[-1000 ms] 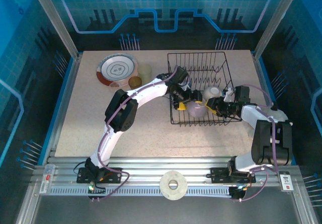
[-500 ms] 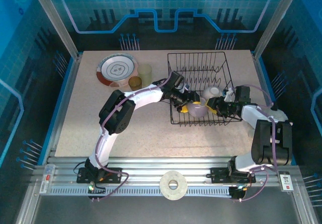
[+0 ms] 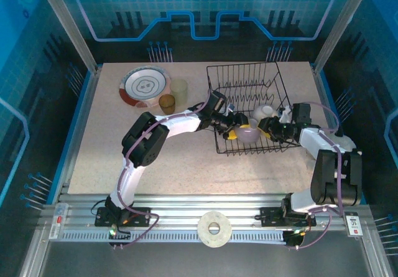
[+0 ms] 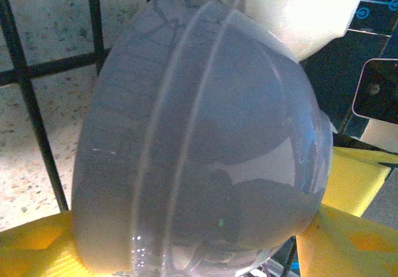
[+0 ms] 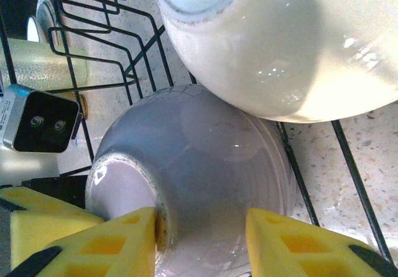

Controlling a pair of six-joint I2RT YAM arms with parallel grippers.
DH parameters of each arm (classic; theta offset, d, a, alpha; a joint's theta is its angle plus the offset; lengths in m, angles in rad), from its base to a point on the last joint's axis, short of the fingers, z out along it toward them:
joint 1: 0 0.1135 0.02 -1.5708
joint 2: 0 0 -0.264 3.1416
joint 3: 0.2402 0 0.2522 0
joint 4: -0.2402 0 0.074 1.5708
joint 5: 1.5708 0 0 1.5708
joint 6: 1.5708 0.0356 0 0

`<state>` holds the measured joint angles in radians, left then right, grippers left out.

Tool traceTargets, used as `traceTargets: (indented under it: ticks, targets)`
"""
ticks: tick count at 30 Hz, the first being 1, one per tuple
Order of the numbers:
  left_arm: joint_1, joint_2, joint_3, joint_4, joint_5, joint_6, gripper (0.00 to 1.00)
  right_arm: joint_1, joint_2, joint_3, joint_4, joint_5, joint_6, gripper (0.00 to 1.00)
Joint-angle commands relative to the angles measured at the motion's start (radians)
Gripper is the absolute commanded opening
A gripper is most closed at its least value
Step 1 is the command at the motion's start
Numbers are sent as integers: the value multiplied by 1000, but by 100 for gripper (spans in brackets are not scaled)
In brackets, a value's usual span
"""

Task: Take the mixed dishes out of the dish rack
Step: Pick up the bowl from the dish rack.

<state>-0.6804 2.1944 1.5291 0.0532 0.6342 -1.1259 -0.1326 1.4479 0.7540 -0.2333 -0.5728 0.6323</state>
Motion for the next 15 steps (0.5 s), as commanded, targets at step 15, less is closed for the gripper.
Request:
traceTargets:
  ticks: [15]
  targets:
    - [-36,-10,-41,459,77,-165,35,6,-10,23,-177,94,9,41]
